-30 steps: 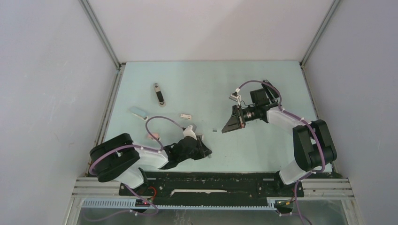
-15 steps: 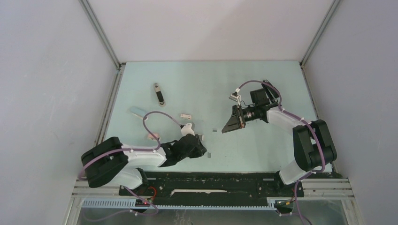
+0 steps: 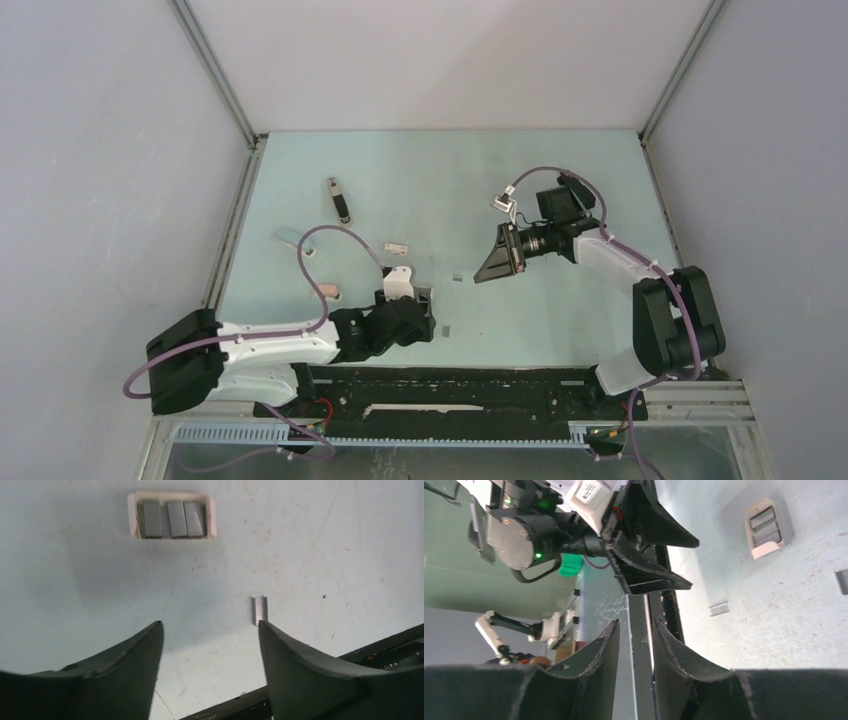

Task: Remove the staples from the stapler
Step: Place the staple at the center of the board, then pick up the staple from the center of the board.

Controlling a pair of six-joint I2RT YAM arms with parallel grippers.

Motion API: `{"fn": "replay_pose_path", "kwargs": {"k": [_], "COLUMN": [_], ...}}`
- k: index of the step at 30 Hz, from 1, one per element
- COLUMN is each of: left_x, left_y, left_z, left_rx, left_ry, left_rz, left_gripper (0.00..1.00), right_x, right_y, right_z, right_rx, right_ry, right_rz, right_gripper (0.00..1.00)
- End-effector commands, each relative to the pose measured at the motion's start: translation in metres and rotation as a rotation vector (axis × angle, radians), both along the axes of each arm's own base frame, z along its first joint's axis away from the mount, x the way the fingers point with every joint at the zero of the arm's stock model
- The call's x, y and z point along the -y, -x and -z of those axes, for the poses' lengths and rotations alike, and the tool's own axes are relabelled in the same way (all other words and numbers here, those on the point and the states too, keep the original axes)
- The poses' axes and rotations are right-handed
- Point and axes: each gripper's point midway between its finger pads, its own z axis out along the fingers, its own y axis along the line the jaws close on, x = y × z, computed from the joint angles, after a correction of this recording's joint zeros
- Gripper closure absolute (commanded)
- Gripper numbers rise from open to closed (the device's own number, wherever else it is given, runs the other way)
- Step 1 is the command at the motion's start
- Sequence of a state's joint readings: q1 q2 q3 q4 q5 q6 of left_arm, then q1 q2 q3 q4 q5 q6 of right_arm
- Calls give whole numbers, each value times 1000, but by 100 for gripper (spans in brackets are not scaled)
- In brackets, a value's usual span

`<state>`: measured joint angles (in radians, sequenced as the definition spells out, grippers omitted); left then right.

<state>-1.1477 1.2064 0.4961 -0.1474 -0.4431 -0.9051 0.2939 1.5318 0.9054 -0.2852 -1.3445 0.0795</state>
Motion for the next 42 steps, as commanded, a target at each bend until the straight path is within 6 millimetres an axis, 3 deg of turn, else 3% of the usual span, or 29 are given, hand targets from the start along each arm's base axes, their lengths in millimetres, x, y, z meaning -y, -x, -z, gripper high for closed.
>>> {"fn": "replay_pose_path", "kwargs": {"k": [1, 6, 11, 16, 23, 31, 37, 42], "left_x": [-6, -18, -33, -29, 5, 36, 58, 73], "left_y": [-21, -29, -29, -22, -17, -22, -20, -17], "left_z": [-46, -68, -70, -73, -61, -52, -41, -25], "left_rx": [173, 267, 294, 293, 188, 146, 108, 62], "left_ry": [-3, 65, 247, 355, 186, 8, -41, -105], "left_rz": [-59, -113, -217, -184, -69, -55, -28, 0], "left_gripper": [21, 1, 0, 0, 0, 1, 9, 24], "right_x": [6, 18, 33, 48, 55, 58, 57, 58], "right_y": [-6, -21, -37, -47, -50, -52, -52, -52], "right_z": [-17, -13, -12, -20, -22, -19, -18, -19], "right_rx": [163, 296, 436, 527, 515, 510, 506, 507], "right_ry": [33, 159, 282, 344, 343, 349, 347, 345], "right_rz": [11, 80, 167, 239, 262, 267, 261, 262], "right_gripper": [61, 61, 60, 59, 59, 59, 59, 59]}}
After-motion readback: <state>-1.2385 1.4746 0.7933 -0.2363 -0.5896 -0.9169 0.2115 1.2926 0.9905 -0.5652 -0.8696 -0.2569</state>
